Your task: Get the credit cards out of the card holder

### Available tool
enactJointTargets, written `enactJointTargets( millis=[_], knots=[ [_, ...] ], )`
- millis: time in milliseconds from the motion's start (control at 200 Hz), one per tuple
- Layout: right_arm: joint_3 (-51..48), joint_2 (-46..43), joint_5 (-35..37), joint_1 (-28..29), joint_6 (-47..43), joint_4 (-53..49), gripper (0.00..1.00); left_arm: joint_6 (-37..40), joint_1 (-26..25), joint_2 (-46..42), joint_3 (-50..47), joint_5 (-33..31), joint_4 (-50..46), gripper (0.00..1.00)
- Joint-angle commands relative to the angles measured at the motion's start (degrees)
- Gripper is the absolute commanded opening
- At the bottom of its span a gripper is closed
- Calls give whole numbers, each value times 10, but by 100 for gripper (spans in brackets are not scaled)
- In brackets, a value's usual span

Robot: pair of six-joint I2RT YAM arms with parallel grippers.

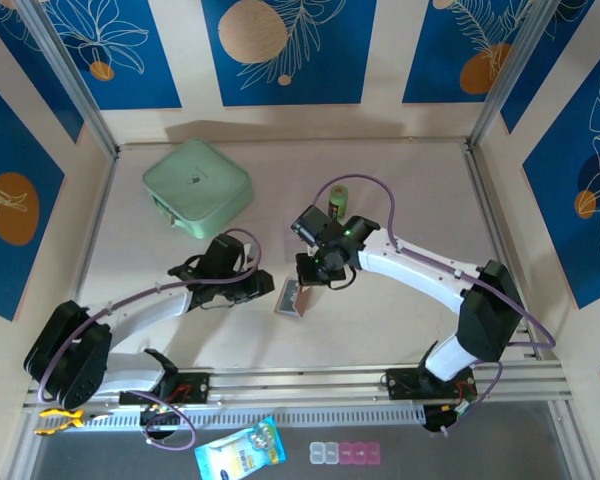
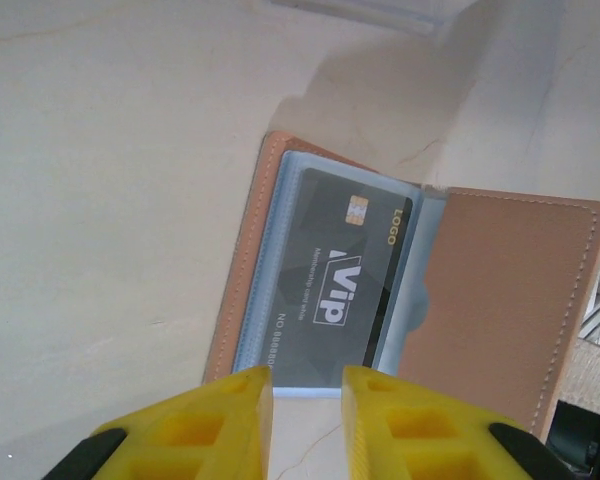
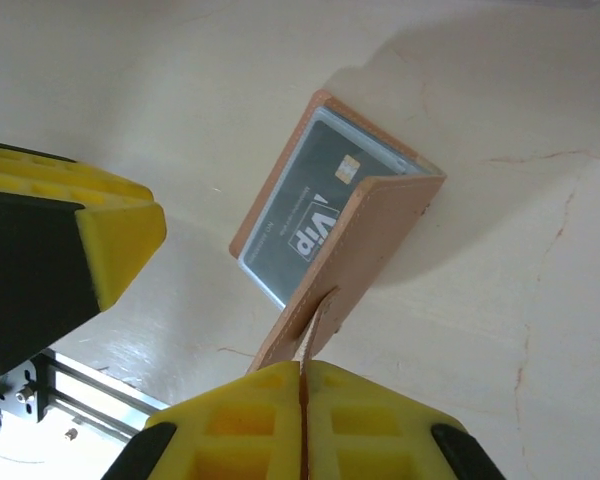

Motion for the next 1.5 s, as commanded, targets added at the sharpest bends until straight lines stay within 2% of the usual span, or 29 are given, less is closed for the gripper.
enactJointTargets(
  millis=[0, 380, 615, 965, 1185, 1431, 1496],
  knots=[
    [-31, -22, 14, -23, -5, -29, 7, -3, 7, 13, -6, 19, 17, 24],
    [-131, -51, 43, -106, -18, -32, 6, -12, 5, 41, -11, 32, 39, 24],
    [-150, -19, 62, -121, -27, -19, 4, -21, -3, 61, -12, 39, 58, 23],
    [-83, 85, 109, -72, -21, -46, 5, -21, -9, 87, -20, 43, 75, 19],
    [-31, 142, 126, -34, -19, -51, 9, -23, -11, 98, -26, 47, 88, 17],
    [-15, 167, 123, -27, -19, -53, 13, -4, -11, 91, -41, -7, 42, 12],
    [-23, 167, 126, -27, -15, -50, 19, -6, -11, 97, -47, -8, 48, 11]
  ],
)
